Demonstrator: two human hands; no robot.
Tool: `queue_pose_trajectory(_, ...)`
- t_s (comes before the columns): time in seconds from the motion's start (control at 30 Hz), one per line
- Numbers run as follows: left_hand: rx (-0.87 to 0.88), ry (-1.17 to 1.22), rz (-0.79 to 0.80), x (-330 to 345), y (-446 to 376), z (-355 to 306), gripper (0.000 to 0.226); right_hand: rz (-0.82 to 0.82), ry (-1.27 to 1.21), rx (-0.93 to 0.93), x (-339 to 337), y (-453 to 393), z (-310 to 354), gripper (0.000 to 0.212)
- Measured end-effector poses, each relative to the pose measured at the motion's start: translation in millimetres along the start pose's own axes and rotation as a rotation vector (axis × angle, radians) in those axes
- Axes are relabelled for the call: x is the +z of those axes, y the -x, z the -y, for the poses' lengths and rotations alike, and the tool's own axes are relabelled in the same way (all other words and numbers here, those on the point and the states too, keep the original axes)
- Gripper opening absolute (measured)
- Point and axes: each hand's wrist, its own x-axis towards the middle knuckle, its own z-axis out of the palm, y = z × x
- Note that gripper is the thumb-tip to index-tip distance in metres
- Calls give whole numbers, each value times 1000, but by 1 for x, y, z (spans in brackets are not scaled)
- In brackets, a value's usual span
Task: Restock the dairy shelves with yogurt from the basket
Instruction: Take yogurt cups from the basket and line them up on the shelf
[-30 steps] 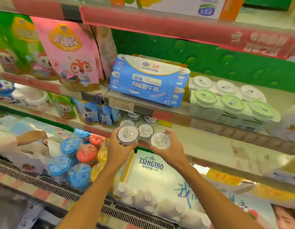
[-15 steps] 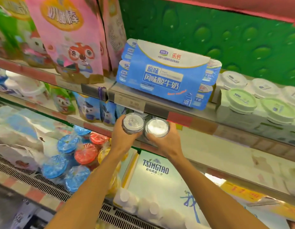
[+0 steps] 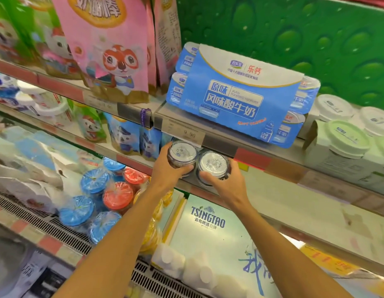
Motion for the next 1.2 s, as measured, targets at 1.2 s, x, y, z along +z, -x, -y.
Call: queue_pose_trajectory(1.2, -373, -247, -415, -183, 322, 62, 35, 519, 319, -241, 94, 234, 40, 45)
